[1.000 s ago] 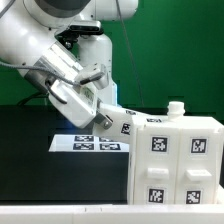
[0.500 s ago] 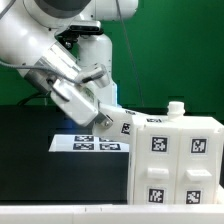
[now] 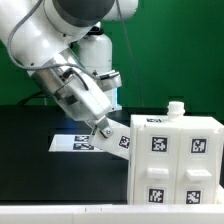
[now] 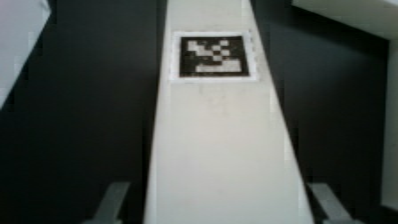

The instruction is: Assemble cabinet

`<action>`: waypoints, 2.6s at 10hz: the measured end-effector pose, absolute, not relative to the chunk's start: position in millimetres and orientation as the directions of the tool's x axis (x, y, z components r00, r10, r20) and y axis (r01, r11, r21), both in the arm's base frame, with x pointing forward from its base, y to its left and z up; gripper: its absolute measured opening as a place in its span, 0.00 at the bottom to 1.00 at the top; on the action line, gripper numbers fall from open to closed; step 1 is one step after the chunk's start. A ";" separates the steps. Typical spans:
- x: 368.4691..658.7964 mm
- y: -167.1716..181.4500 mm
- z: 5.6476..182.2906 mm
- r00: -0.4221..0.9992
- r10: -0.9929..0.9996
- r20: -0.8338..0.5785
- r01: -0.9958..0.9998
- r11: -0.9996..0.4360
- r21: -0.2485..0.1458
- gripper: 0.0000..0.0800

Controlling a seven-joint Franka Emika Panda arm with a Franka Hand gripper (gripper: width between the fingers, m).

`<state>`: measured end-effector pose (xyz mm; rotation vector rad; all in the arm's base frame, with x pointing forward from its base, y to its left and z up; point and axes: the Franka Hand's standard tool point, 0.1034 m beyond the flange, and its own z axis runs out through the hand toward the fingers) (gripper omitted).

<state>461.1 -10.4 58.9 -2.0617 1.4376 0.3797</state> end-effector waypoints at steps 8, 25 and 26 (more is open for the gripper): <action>470.1 -41.3 38.1 0.914 -0.402 -0.049 -0.362 -0.756 -0.545 0.36; 491.3 -40.2 47.5 0.881 -0.450 -0.145 -0.470 -0.799 -0.375 1.00; 489.9 -43.6 46.5 0.871 -0.485 -0.078 -0.479 -0.804 -0.352 1.00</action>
Offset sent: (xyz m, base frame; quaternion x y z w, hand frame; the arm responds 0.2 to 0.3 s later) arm 0.0313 -0.0134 -0.0174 0.0839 0.0957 -0.3485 0.9286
